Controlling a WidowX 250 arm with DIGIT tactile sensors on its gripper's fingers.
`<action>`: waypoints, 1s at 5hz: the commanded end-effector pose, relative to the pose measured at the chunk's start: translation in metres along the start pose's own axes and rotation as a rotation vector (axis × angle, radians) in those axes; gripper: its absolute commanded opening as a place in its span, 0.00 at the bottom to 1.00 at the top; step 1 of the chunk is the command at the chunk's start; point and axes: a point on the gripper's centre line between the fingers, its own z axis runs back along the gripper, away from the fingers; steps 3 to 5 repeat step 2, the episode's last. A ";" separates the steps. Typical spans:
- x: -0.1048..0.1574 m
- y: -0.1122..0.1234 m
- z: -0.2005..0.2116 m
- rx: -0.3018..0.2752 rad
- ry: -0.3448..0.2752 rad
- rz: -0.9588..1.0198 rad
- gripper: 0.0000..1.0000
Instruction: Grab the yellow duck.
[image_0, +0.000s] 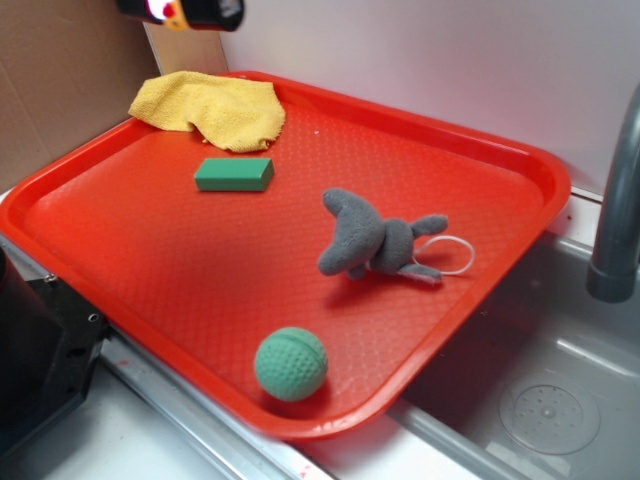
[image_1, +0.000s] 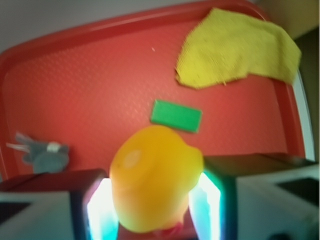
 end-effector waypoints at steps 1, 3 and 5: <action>-0.016 0.008 0.012 -0.009 -0.043 0.034 0.00; -0.007 0.010 0.005 0.000 -0.055 0.076 0.00; -0.007 0.010 0.005 0.000 -0.055 0.076 0.00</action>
